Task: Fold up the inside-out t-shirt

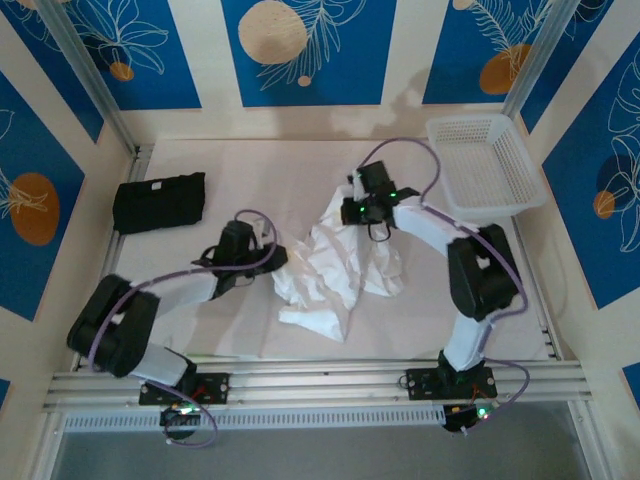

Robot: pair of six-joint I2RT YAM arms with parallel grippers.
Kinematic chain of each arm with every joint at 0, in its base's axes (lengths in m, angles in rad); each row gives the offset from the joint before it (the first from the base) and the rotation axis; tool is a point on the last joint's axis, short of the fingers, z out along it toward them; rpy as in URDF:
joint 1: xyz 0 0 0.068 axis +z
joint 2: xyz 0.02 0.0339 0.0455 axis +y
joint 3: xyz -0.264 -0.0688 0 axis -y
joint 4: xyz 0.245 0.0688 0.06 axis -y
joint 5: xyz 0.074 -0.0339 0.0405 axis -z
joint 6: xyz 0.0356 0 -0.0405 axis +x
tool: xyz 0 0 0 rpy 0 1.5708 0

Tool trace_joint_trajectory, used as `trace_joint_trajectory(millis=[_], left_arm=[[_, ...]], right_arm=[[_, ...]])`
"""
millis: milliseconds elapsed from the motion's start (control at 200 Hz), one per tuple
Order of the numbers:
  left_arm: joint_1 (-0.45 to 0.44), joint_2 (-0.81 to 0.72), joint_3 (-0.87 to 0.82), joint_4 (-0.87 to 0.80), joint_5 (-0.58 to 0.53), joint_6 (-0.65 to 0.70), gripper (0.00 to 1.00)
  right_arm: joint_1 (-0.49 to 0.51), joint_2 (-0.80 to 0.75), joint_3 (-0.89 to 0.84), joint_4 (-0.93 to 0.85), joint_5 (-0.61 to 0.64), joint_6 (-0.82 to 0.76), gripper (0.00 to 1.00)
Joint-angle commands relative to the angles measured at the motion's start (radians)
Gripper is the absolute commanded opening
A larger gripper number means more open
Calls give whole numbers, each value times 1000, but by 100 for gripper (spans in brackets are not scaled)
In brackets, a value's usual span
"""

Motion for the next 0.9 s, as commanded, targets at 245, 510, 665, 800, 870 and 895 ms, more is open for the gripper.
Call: trace_joint_trajectory(millis=[245, 510, 665, 800, 870, 895], left_arm=[[27, -499, -34, -86, -74, 143, 8], [25, -642, -282, -245, -63, 127, 70], [25, -601, -265, -303, -85, 150, 76], [25, -446, -176, -305, -85, 174, 76], [20, -337, -114, -312, -83, 196, 75], [15, -301, -94, -308, -83, 204, 75]], right_arm=[[-82, -602, -284, 238, -204, -14, 3], [-63, -815, -705, 117, -64, 104, 54], [35, -842, -726, 113, 1, 108, 61], [184, -717, -653, 149, 107, 47, 62], [236, -584, -582, 153, 153, -2, 62], [247, -541, -558, 153, 168, -12, 63]])
